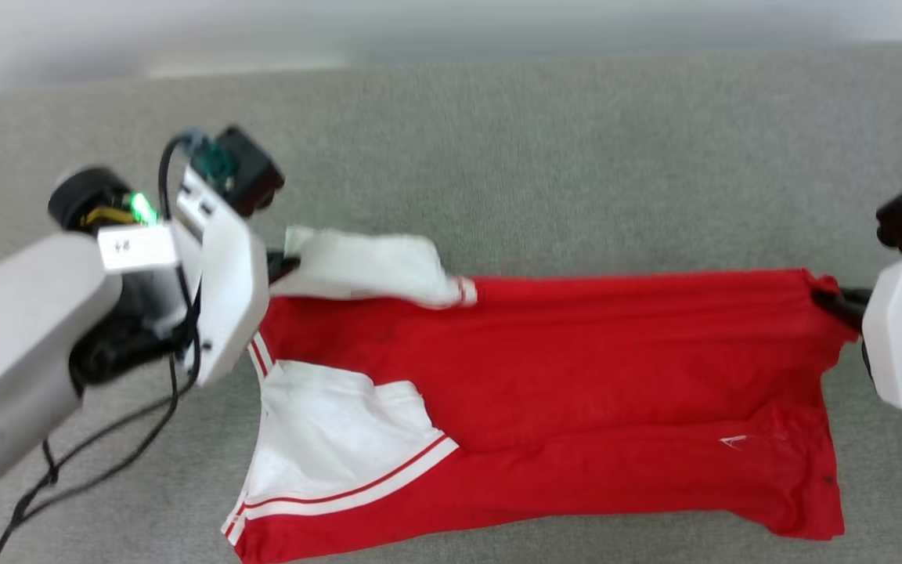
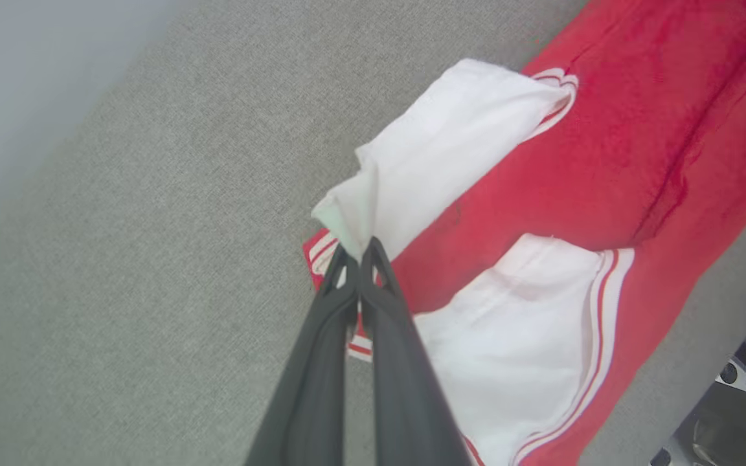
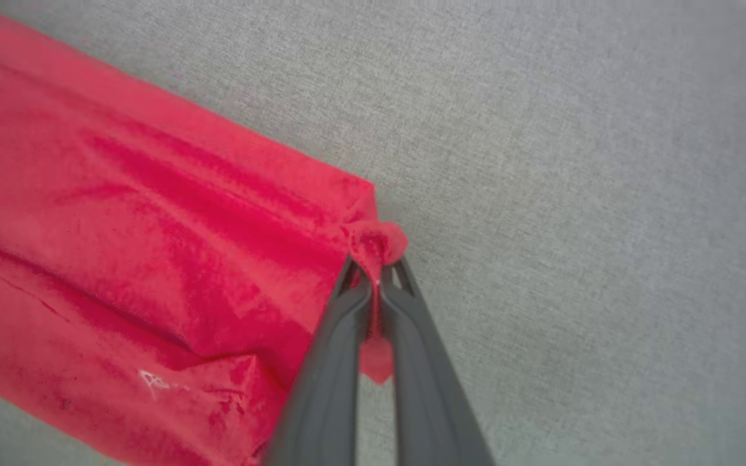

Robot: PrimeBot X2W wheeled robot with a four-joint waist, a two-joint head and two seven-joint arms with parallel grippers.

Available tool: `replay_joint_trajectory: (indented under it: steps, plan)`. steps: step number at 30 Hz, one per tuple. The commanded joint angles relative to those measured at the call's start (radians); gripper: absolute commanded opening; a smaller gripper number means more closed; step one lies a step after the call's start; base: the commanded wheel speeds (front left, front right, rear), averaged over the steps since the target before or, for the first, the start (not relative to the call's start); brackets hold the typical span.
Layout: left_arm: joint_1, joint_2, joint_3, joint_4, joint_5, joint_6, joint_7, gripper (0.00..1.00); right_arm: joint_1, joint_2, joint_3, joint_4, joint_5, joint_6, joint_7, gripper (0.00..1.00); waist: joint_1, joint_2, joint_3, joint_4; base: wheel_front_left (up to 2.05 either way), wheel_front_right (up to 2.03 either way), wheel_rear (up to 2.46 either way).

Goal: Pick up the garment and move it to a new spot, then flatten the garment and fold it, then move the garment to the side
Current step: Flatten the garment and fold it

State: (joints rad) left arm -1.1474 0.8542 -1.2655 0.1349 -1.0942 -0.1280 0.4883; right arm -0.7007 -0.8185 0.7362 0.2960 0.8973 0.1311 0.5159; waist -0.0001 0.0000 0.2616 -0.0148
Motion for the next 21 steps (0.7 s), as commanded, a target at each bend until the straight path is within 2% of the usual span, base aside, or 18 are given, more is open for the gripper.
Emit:
replay_joint_trajectory:
  steps: [1, 9, 14, 21]
  plan:
    - [0.033, 0.010, -0.005, -0.012, -0.004, 0.007, -0.008, 0.00, 0.024, -0.010, 0.005, -0.007, 0.006, -0.001, -0.008, 0.00, 0.0001, 0.0000, -0.043, 0.006, 0.00, 0.00, 0.00]
    - [0.249, 0.099, -0.011, -0.127, -0.025, 0.057, -0.031, 0.00, 0.173, -0.042, 0.017, -0.072, 0.013, -0.001, -0.067, 0.00, 0.0001, 0.0000, -0.112, 0.006, 0.00, 0.00, 0.00]
    - [0.387, 0.124, -0.013, -0.150, -0.033, 0.095, -0.056, 0.00, 0.276, -0.041, 0.009, -0.085, 0.020, -0.001, -0.095, 0.00, 0.0001, 0.0000, -0.119, 0.005, 0.00, 0.00, 0.00]
    - [0.514, 0.079, -0.014, -0.084, -0.049, 0.112, -0.110, 0.00, 0.340, 0.018, 0.026, -0.030, -0.002, -0.001, -0.103, 0.00, 0.0001, 0.0000, -0.087, -0.005, 0.00, 0.00, 0.00]
